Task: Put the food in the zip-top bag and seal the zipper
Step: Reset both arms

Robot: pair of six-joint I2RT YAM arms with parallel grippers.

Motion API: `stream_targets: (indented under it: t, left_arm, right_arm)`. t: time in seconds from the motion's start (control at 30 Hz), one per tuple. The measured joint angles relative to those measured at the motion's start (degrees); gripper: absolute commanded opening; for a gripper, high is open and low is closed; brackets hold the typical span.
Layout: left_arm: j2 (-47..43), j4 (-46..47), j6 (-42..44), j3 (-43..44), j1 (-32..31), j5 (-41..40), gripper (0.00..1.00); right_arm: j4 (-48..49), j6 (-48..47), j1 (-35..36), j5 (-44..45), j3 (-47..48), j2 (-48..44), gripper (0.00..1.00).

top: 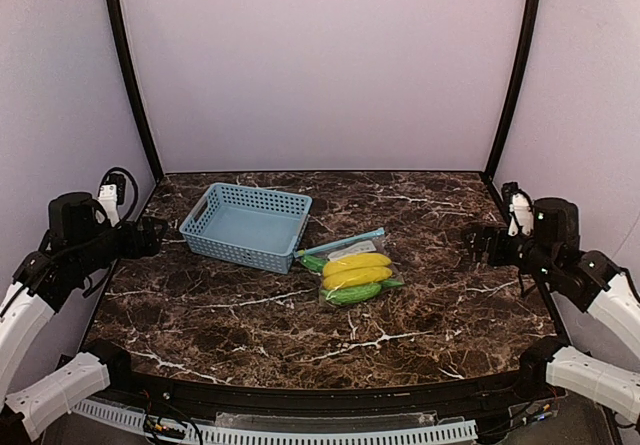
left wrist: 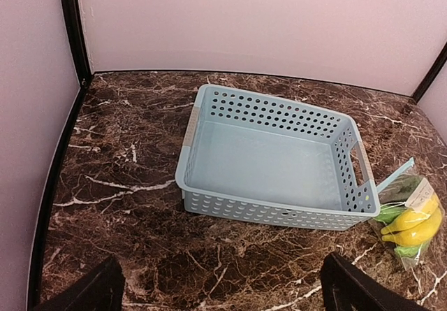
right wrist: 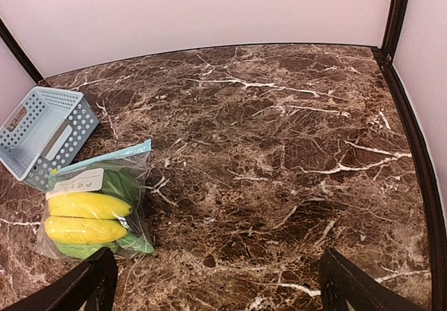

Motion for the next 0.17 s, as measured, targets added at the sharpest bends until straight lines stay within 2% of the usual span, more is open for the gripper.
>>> stream_targets:
  t: [0.17]
  left_arm:
    - [0.0,0.0,0.3,0.0,0.0,0.0,0.99]
  right_arm:
    - [0.0,0.0,0.0,0.0,0.0,-0.3,0.99]
